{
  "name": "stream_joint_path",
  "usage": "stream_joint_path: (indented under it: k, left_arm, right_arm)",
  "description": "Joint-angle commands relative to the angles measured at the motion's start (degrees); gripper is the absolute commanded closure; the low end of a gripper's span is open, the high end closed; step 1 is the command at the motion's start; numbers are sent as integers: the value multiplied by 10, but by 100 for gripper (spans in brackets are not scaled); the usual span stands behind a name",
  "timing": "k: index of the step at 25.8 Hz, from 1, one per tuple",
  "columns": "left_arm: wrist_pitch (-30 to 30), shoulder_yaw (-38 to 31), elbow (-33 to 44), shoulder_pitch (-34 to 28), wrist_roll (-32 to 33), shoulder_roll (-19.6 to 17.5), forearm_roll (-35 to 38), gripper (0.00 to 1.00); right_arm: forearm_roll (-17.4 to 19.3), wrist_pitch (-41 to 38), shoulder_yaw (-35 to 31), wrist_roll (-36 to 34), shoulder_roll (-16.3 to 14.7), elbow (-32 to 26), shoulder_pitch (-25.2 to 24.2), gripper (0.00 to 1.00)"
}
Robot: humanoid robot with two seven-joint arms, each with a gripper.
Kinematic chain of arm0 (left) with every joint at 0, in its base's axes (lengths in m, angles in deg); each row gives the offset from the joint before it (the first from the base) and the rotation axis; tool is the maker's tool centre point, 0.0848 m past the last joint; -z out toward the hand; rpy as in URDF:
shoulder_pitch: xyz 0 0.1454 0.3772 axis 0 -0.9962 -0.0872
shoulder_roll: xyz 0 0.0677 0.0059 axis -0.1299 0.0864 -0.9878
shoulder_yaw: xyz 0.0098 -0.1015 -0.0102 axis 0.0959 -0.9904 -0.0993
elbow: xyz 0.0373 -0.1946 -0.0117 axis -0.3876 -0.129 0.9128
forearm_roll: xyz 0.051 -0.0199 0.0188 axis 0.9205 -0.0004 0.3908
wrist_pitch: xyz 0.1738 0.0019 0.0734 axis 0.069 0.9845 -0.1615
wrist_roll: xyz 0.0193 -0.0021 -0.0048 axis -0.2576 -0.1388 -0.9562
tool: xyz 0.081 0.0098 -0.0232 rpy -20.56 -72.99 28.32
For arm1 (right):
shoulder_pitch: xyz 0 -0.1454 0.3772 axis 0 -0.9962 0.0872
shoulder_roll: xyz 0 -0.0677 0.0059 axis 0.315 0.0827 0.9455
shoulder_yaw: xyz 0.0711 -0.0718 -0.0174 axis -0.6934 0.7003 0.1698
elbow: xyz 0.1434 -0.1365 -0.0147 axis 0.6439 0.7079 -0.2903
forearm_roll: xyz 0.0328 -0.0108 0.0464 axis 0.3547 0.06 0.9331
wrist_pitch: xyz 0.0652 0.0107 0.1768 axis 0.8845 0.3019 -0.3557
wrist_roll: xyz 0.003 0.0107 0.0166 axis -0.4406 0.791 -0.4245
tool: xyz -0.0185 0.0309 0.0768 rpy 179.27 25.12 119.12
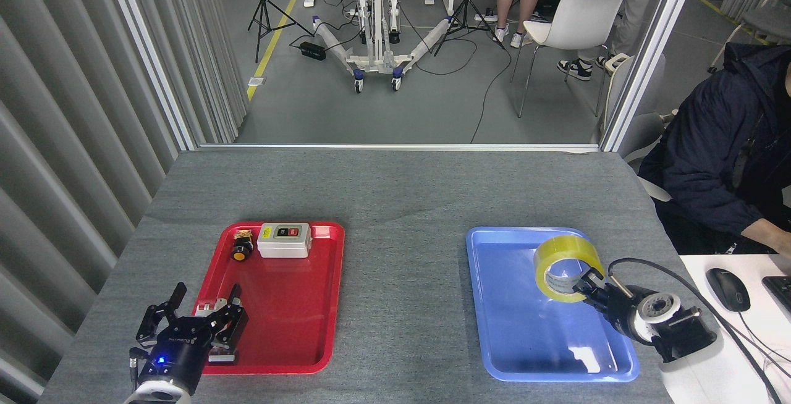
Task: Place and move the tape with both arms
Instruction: 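Lower the tape roll into the blue tray and open the right gripper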
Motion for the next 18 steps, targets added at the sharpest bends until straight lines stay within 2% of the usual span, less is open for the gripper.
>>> stream_joint_path:
  k: [1, 7, 12, 18]
  left_arm:
    - [-1, 0, 0, 1, 0, -1, 0, 0]
    - [-1, 0, 0, 1, 1, -1, 1, 0]
    - [0, -2, -2, 0, 0, -2, 1, 0]
    - [-1, -3, -9, -4, -3, -12, 1, 0]
  right_arm:
    - [1, 1, 8, 2, 0, 23, 20, 70]
    - [4, 6, 55, 8, 0, 34, 18, 70]
    - [33, 7, 87, 17, -17, 27, 14, 70]
    - [39, 3, 92, 17, -25, 30, 8, 67]
